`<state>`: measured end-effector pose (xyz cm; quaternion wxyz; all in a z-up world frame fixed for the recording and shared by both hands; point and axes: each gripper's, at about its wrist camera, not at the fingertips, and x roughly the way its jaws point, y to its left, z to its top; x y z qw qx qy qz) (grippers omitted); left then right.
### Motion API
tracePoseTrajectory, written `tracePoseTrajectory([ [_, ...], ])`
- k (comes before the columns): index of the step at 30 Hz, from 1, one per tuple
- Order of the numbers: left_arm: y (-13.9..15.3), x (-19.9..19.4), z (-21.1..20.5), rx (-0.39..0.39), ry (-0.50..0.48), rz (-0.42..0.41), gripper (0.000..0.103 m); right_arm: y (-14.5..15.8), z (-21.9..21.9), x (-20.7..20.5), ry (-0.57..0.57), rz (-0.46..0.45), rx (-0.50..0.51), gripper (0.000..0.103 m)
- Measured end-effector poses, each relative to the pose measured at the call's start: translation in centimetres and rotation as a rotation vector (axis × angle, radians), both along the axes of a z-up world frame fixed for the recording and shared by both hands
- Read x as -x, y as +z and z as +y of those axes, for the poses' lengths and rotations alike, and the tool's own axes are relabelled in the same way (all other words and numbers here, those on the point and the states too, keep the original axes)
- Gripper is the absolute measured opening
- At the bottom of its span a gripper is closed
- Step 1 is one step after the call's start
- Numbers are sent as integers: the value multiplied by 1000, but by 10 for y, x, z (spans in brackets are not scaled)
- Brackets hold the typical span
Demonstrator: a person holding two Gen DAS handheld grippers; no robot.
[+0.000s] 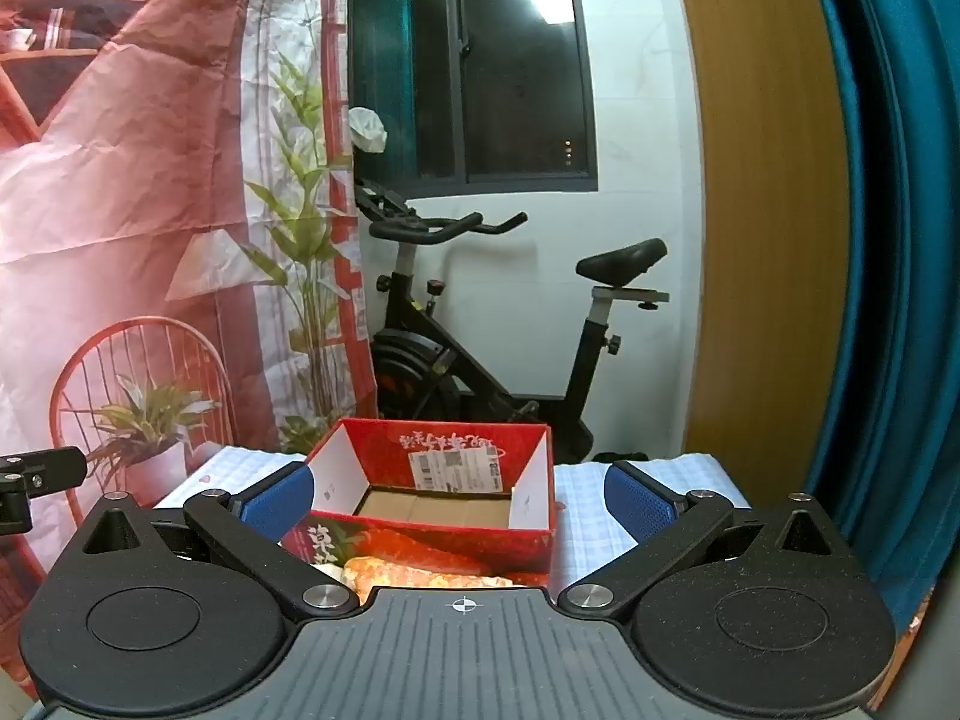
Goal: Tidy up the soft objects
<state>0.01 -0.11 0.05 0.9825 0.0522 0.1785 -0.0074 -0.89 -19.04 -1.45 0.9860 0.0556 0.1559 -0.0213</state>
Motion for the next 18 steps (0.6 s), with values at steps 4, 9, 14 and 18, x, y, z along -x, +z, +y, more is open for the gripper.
tracePoseTrajectory([
  [4, 1, 0, 1, 12, -1, -4, 103, 0, 0, 0, 2, 2, 0, 103],
  [9, -3, 1, -1, -1, 6, -5, 103, 0, -1, 0, 1, 4, 3, 103],
  [14, -4, 0, -1, -2, 10, -7, 103, 0, 0, 0, 3, 3, 6, 103],
  [18, -1, 3, -3, 1, 10, -9, 103, 0, 0, 0, 3, 3, 6, 103],
])
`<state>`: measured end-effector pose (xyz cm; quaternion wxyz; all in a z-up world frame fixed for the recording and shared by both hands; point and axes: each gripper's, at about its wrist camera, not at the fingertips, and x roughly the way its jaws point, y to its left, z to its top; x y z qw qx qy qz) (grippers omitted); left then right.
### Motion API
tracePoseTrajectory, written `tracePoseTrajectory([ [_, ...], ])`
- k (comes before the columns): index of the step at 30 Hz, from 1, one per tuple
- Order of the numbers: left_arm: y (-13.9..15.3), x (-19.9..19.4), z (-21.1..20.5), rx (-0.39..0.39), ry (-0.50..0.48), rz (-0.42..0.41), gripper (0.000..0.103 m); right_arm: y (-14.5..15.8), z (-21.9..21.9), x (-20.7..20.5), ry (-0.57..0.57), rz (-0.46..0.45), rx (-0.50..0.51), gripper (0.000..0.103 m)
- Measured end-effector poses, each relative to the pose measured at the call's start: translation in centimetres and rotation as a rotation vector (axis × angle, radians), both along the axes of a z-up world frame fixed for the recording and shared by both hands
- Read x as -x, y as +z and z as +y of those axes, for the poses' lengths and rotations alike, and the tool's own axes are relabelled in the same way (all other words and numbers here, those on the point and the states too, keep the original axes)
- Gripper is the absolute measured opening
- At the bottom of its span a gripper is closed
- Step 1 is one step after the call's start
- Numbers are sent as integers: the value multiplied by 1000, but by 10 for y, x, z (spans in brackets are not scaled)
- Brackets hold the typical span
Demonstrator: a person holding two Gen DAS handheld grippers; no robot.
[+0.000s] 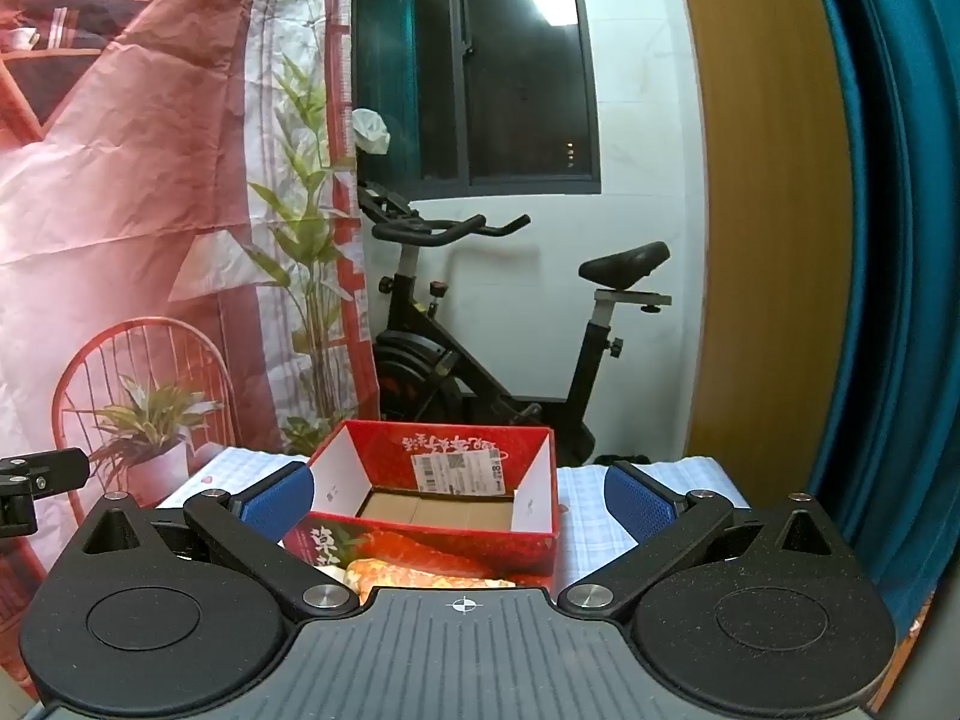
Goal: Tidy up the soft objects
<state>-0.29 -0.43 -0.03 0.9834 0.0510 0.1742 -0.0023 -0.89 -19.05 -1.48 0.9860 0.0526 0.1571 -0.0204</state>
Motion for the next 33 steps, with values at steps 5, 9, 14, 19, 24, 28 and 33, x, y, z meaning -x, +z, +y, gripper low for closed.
tracePoseTrajectory([
  [5, -1, 1, -1, 7, 1, -2, 103, 0, 0, 0, -1, 0, 1, 103],
  [9, 0, 2, -1, 6, 2, -2, 103, 0, 0, 0, 0, -1, 1, 103],
  [14, 0, 2, 0, 7, 1, -1, 103, 0, 0, 0, 0, 0, 2, 103],
  [19, 1, 2, 0, 7, 1, -2, 103, 0, 1, 1, 0, -1, 2, 103],
  [24, 0, 3, 1, 9, 1, -3, 103, 0, 1, 1, 0, 0, 1, 103],
  [28, 0, 2, 1, 9, 1, -3, 103, -1, 1, 1, 0, -1, 2, 103],
  [33, 1, 2, 2, 13, 0, -3, 103, -1, 1, 1, 0, -1, 2, 103],
])
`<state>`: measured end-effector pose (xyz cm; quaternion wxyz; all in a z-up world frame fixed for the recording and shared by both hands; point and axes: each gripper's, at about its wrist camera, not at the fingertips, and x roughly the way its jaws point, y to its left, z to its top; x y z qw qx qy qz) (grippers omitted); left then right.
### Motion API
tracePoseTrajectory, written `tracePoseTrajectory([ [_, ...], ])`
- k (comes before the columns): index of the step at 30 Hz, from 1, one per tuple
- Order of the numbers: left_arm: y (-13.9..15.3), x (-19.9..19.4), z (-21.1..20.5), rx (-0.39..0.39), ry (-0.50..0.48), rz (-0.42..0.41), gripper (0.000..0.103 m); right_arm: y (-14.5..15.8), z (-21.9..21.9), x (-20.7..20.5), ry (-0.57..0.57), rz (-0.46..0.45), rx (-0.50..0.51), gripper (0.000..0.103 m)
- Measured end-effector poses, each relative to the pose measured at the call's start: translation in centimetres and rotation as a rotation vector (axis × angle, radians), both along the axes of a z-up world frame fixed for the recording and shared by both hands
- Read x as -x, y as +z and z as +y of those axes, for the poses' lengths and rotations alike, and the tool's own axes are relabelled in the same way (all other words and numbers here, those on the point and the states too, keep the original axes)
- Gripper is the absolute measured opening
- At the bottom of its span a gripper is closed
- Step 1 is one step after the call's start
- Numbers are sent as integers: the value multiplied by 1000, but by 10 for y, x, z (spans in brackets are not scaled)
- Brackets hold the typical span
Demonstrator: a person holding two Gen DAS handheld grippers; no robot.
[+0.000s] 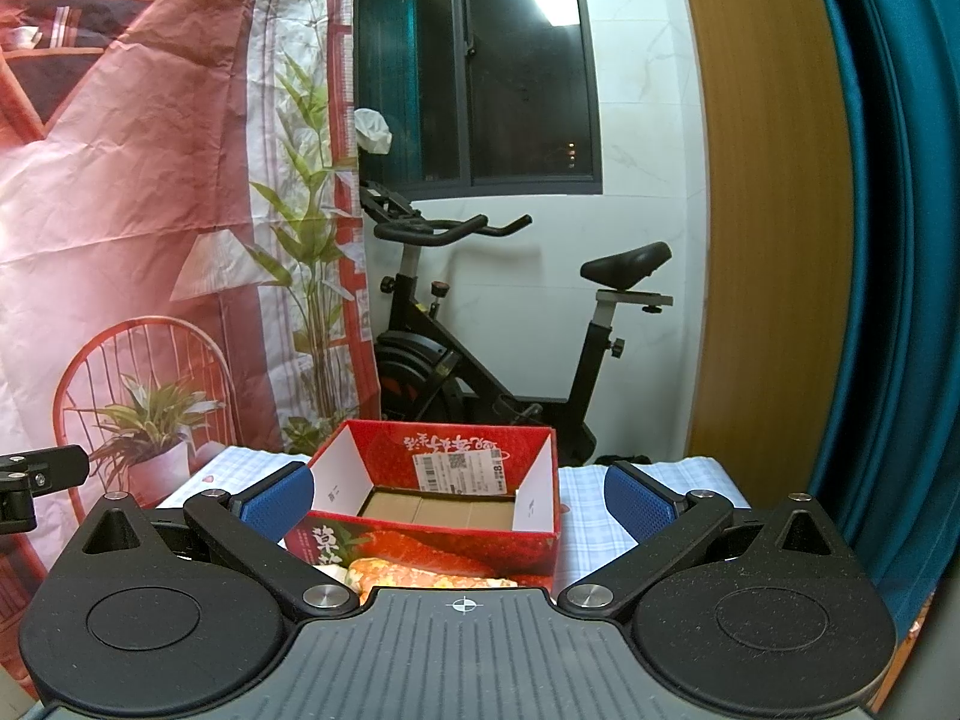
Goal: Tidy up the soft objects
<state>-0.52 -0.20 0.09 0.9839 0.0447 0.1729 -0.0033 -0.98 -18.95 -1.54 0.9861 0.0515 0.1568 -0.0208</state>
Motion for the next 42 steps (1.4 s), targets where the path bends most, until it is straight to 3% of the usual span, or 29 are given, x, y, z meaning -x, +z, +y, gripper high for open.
tracePoseTrajectory([
  [42, -2, 1, 1, 5, -1, 0, 103, -2, -2, -3, 0, 0, -1, 103],
])
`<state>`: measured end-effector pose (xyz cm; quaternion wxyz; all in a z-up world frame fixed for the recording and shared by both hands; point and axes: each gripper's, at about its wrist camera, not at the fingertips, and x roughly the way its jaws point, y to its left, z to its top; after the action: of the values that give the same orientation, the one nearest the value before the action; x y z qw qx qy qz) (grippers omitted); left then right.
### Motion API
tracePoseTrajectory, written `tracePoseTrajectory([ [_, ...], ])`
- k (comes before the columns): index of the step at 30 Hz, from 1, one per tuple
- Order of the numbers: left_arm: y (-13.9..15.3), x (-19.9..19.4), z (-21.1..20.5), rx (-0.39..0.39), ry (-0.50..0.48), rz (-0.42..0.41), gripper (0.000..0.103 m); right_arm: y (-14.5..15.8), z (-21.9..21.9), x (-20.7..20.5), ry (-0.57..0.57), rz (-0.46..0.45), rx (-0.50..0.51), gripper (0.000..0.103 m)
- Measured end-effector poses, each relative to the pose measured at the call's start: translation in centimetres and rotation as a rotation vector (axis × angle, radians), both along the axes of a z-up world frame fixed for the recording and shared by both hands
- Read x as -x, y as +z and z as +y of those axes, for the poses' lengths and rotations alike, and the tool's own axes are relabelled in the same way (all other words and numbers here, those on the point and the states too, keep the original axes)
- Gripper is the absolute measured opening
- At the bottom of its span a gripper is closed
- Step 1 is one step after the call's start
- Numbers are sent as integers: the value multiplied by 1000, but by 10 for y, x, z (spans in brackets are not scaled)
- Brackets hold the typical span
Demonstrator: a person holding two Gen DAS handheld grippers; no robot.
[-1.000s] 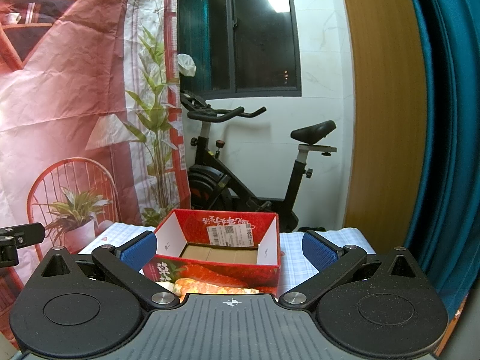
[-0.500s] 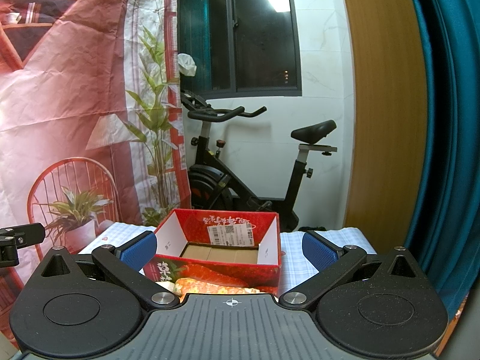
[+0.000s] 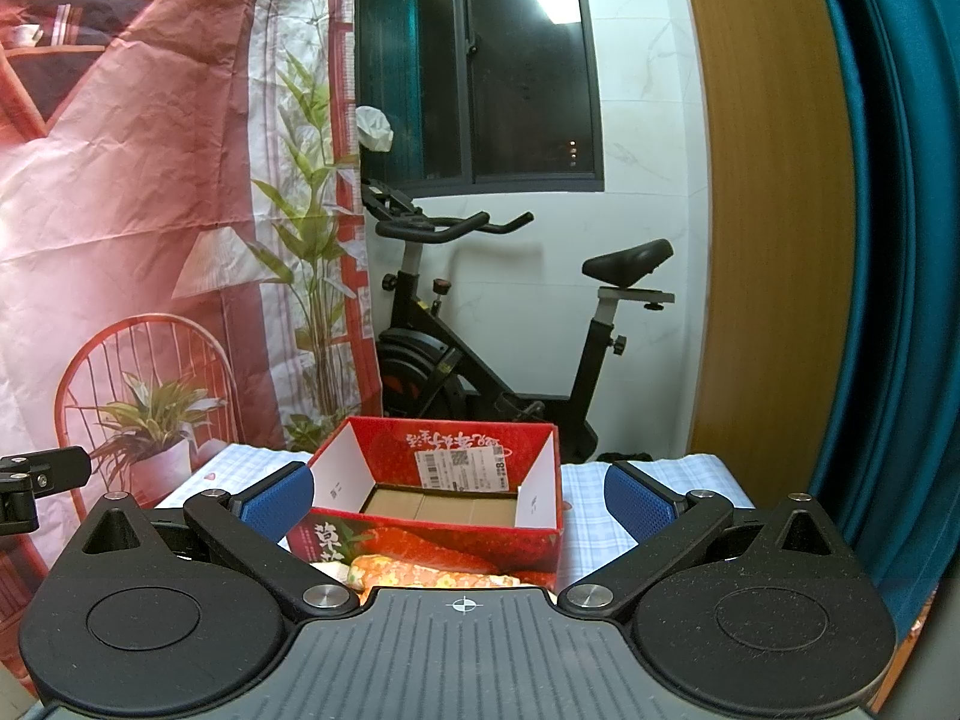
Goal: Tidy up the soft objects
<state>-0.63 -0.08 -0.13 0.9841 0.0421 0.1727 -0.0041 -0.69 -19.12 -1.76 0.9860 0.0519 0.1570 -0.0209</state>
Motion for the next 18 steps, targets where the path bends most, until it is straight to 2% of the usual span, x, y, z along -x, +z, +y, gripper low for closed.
tracePoseTrajectory([
  [6, -20, -7, 3, -18, 13, -9, 103, -5, -2, 4, 33, -36, -46, 103],
  [8, -33, -13, 5, -18, 12, 9, 103, -17, -5, 2, 49, -35, -71, 103],
  [10, -49, -23, 7, -9, 5, 39, 103, -51, -4, -9, 63, -12, -94, 103],
  [14, -81, -40, 9, 7, -14, 117, 103, -89, -2, -25, 60, 44, -99, 103],
  [18, -109, -56, 10, 14, -17, 173, 103, -124, 2, -41, 94, 145, -128, 103],
])
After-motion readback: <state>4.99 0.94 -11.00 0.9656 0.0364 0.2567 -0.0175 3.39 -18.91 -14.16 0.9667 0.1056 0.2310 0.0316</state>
